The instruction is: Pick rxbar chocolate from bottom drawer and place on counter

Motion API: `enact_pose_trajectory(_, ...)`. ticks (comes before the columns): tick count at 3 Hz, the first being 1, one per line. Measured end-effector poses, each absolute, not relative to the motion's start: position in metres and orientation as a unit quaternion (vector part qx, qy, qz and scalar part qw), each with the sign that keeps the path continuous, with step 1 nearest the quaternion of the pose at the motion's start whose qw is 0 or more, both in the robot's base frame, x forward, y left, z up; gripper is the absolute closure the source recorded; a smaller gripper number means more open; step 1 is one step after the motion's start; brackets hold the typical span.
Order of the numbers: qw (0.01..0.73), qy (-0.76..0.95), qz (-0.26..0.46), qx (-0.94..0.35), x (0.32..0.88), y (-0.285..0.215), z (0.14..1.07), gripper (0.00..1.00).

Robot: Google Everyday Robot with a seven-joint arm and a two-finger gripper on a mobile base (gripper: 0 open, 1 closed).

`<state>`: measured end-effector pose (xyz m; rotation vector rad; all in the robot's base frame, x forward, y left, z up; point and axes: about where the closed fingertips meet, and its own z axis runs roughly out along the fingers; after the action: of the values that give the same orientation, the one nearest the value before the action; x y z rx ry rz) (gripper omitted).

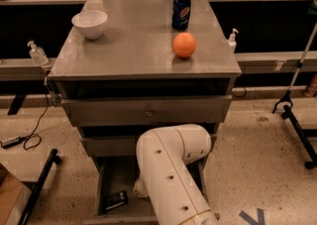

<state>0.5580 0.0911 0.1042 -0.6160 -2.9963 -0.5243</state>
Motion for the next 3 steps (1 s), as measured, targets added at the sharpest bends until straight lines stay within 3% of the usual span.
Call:
enact_pose_trajectory(1,-0.011,-0.971,-0.155,-0.184,0.557,0.102,0.130,0.07)
enact_pose_trajectory(2,-0.040,-0.977,-0.142,-0.157,0.547,0.119,0.154,0.00)
enact_pose_trajectory(3,-0.063,-0.982,-0.127,-0.123,0.531,0.136,0.174,0.00)
